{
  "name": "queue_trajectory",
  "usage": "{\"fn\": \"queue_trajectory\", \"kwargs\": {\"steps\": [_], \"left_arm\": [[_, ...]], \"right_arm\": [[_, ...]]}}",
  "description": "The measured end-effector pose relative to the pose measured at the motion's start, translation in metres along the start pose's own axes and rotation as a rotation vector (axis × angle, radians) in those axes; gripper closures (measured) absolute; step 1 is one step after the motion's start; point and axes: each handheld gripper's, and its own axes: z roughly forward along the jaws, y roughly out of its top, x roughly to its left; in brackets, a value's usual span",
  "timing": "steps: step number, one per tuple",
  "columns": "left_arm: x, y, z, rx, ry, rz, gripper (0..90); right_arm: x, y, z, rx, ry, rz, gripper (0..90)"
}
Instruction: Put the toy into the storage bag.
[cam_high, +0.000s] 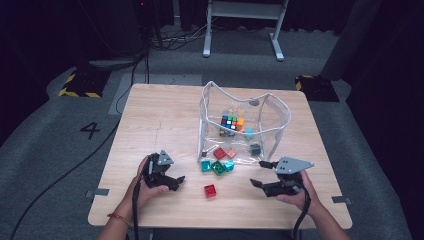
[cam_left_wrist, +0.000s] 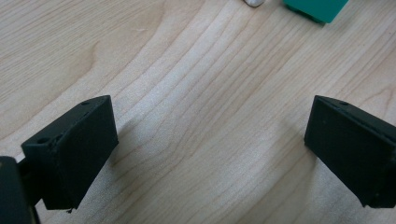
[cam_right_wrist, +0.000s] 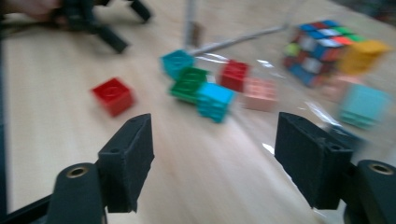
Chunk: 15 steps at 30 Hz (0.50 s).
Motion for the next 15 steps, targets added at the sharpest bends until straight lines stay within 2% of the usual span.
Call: {"fn": "queue_trajectory", "kwargs": {"steps": [1,4,6,9,10,15], "left_arm": [[0.000,0.000,0.000,0.000,0.000,0.000,2.7],[0.000,0.000,0.000,0.000,0.001,-0.001,2.7],[0.000,0.000,0.000,0.000,0.000,0.001,2.7],[0.000,0.000,0.000,0.000,0.000,0.000,2.7],[0.000,0.000,0.000,0.000,0.000,0.000,2.7],[0.000,0.000,0.000,0.000,0.000,0.001,2.7]], "right_arm": [[0.005,0.000,0.006,0.003,0.029,-0.008,27.0],[0.016,0.001,0.026,0.040,0.077,-0.028,26.9],[0.024,0.001,0.040,0.077,0.105,-0.016,27.0],[0.032,0.003,0.062,0.099,0.149,-0.049,27.0],[0.034,0.005,0.068,0.111,0.156,-0.078,27.0],[0.047,0.014,0.093,0.131,0.194,-0.097,27.0]]}}
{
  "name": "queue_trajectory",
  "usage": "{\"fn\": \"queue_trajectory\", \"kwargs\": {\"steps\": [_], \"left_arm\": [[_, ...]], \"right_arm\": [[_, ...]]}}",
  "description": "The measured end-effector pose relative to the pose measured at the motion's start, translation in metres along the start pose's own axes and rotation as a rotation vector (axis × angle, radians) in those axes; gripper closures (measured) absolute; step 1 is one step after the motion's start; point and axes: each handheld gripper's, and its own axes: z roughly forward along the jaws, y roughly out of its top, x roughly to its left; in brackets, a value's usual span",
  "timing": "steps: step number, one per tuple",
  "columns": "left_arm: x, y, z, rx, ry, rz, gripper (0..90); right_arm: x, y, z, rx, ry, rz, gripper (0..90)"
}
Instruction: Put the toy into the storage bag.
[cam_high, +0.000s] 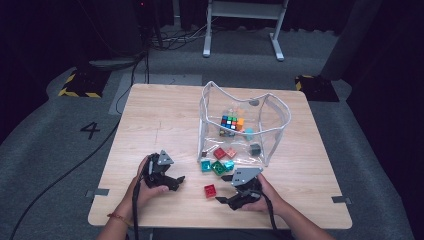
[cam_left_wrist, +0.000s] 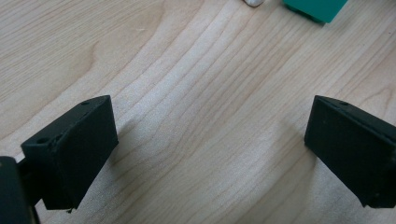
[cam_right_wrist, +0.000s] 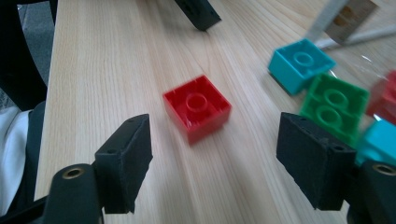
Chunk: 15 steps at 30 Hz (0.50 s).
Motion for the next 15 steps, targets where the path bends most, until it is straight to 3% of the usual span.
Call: {"fn": "queue_trajectory", "kwargs": {"steps": [5,6,7,9,13,15], "left_arm": [[0.000,0.000,0.000,0.000,0.000,0.000,2.7],[0.000,0.000,0.000,0.000,0.000,0.000,2.7],[0.000,0.000,0.000,0.000,0.000,0.000,2.7],[0.000,0.000,0.000,0.000,-0.001,0.000,2.6],[0.000,0.000,0.000,0.000,-0.001,0.000,2.7],[0.000,0.000,0.000,0.000,0.000,0.000,2.6]], "right_arm": [[0.000,0.007,0.018,0.008,0.033,0.005,27.1],[-0.002,0.008,0.021,0.015,0.049,-0.016,27.0],[-0.001,0.010,0.025,0.017,0.052,0.002,27.0],[-0.003,0.011,0.030,0.035,0.046,-0.038,26.9],[-0.002,0.012,0.037,0.052,0.052,-0.049,28.2],[-0.001,0.013,0.040,0.070,0.029,-0.049,31.2]]}}
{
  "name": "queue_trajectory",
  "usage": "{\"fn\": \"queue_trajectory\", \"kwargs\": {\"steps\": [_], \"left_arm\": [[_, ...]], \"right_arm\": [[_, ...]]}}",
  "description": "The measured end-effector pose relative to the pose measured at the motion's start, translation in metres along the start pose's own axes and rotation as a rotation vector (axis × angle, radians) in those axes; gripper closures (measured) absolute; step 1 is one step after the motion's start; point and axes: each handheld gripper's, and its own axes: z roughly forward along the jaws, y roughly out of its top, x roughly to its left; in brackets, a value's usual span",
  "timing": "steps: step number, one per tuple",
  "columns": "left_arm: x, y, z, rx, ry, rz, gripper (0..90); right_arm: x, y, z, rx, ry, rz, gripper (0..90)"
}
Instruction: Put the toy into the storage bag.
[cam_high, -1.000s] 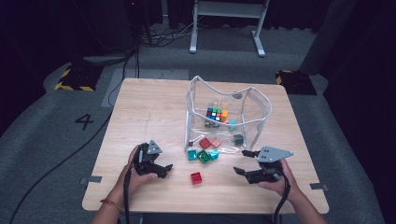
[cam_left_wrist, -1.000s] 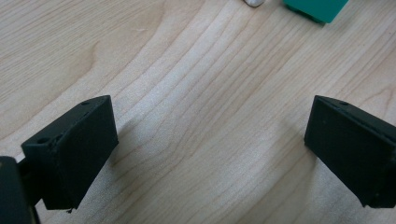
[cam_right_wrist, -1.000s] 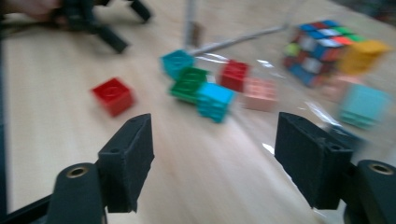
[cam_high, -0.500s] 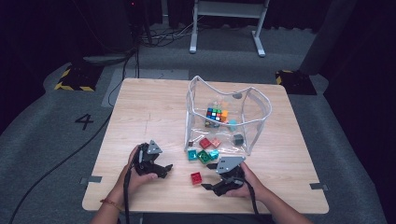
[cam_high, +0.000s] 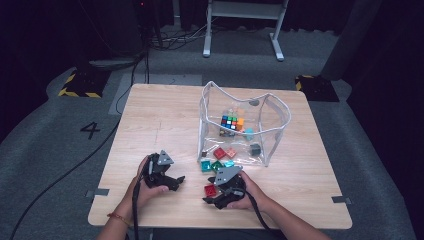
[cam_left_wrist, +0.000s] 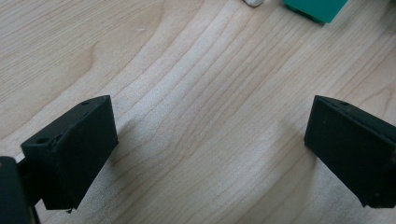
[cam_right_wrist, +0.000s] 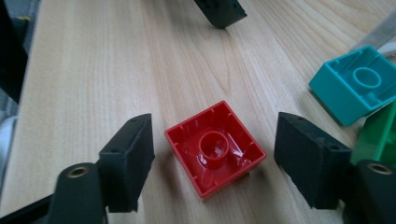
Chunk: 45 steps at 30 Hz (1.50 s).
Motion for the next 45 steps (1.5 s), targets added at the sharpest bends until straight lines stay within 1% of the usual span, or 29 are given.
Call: {"fn": "queue_trajectory", "kwargs": {"steps": [1,3,4,8,10,11,12,13,15,17,18,20,21,22,23,24,26,28,29,31,33,37,38,39,42,45], "left_arm": [[0.000,0.000,0.000,0.000,0.000,0.000,2.7],[0.000,0.000,0.000,0.000,0.000,0.000,2.7],[0.000,0.000,0.000,0.000,0.000,0.000,2.7],[0.000,0.000,0.000,0.000,0.000,0.000,2.7],[0.000,0.000,0.000,0.001,0.001,0.003,2.6],[0.000,0.000,0.000,0.001,0.001,0.003,2.6],[0.000,0.000,0.000,0.000,0.001,0.003,2.6],[0.000,0.000,0.000,0.000,0.001,0.003,2.7],[0.000,0.000,0.000,0.000,0.001,0.003,2.6],[0.000,0.000,0.000,0.001,0.000,0.003,2.7],[0.000,0.000,0.000,0.001,-0.001,0.002,2.7],[0.000,0.000,0.000,0.000,0.001,0.003,2.7],[0.000,0.000,0.000,0.000,0.000,0.003,2.7],[0.000,0.000,0.000,0.000,0.000,0.003,2.7],[0.000,0.000,0.000,0.000,0.001,0.002,2.7],[0.000,0.000,0.000,0.000,0.000,0.002,2.6],[0.000,0.000,0.000,0.000,0.000,0.002,2.7],[0.000,0.000,0.000,0.000,0.001,0.003,2.7],[0.000,0.000,0.000,0.000,0.000,0.002,2.7],[0.000,0.000,0.000,0.000,0.001,0.002,2.7],[0.000,0.000,0.000,0.000,0.001,0.002,2.7],[0.000,0.000,0.000,0.001,0.000,-0.001,2.7],[0.000,0.000,0.000,0.002,0.000,0.000,2.7],[0.000,0.000,0.000,0.001,0.000,-0.001,2.7],[0.000,0.000,0.000,0.001,0.000,-0.001,2.7],[0.000,0.000,0.000,0.001,0.001,-0.001,2.7]], "right_arm": [[0.000,0.000,0.000,-0.003,-0.004,-0.011,34.9],[0.001,0.000,-0.001,-0.012,-0.006,-0.007,42.8],[0.001,0.000,-0.002,-0.012,0.000,-0.012,48.8],[0.003,-0.004,-0.009,-0.009,-0.004,-0.032,49.2],[0.003,-0.007,-0.014,-0.016,0.001,-0.021,49.3],[0.005,-0.008,-0.019,-0.016,0.001,-0.003,49.3],[0.005,-0.009,-0.023,-0.011,-0.014,-0.016,49.3],[0.004,-0.010,-0.028,-0.019,-0.025,-0.026,49.3],[0.003,-0.014,-0.040,-0.042,-0.030,-0.003,49.3],[0.000,-0.019,-0.050,-0.051,-0.048,0.001,49.4],[-0.002,-0.023,-0.058,-0.052,-0.064,0.025,49.4],[-0.008,-0.030,-0.072,-0.059,-0.084,0.047,49.4],[-0.011,-0.035,-0.079,-0.047,-0.097,0.063,49.4],[-0.014,-0.038,-0.083,-0.061,-0.104,0.056,49.4],[-0.016,-0.044,-0.091,-0.066,-0.128,0.087,49.4],[-0.020,-0.048,-0.098,-0.070,-0.140,0.088,49.4],[-0.024,-0.057,-0.111,-0.080,-0.168,0.108,49.4],[-0.027,-0.067,-0.124,-0.096,-0.195,0.138,49.4],[-0.028,-0.071,-0.131,-0.094,-0.205,0.153,49.4],[-0.031,-0.080,-0.142,-0.104,-0.246,0.171,49.4],[-0.035,-0.088,-0.152,-0.107,-0.275,0.191,49.3],[-0.044,-0.103,-0.168,-0.116,-0.333,0.234,49.4],[-0.047,-0.107,-0.171,-0.112,-0.348,0.238,49.4],[-0.051,-0.110,-0.173,-0.110,-0.367,0.248,49.4],[-0.064,-0.120,-0.180,-0.111,-0.397,0.294,49.4],[-0.077,-0.125,-0.185,-0.112,-0.429,0.323,49.4]]}}
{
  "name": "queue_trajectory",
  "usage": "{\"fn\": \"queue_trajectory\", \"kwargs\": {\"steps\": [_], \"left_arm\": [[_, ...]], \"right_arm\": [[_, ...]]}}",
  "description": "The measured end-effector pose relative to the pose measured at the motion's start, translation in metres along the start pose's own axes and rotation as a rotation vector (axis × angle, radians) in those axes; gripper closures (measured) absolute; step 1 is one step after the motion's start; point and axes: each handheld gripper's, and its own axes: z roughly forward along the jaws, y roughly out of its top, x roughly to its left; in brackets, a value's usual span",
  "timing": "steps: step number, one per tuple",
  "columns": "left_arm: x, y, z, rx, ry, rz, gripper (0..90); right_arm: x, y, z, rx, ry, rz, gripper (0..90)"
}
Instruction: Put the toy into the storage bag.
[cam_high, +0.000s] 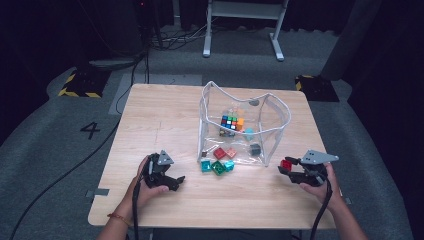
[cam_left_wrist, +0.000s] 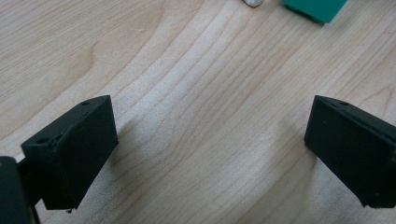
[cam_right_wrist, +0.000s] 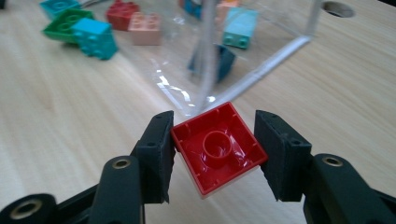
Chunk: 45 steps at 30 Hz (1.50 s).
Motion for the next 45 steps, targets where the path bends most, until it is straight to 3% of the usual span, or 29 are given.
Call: {"fn": "queue_trajectory", "kwargs": {"steps": [4,12,19,30,37,45], "left_arm": [[0.000,0.000,0.000,0.000,0.000,0.000,2.7],[0.000,0.000,0.000,0.000,0.000,0.000,2.7],[0.000,0.000,0.000,0.000,0.000,-0.001,2.7],[0.000,0.000,0.000,0.000,0.000,0.000,2.7],[0.000,0.000,0.000,0.000,0.000,-0.001,2.7],[0.000,0.000,0.000,0.000,0.000,-0.001,2.7]], "right_arm": [[-0.017,0.007,-0.004,-0.028,-0.045,0.038,49.4],[-0.046,0.040,-0.021,-0.071,-0.148,0.059,49.5],[-0.054,0.079,-0.038,-0.107,-0.171,0.033,49.5],[-0.064,0.129,-0.036,-0.108,-0.210,-0.007,49.5],[-0.072,0.154,-0.035,-0.125,-0.206,-0.005,49.4],[-0.070,0.179,-0.032,-0.144,-0.182,-0.022,49.5]]}}
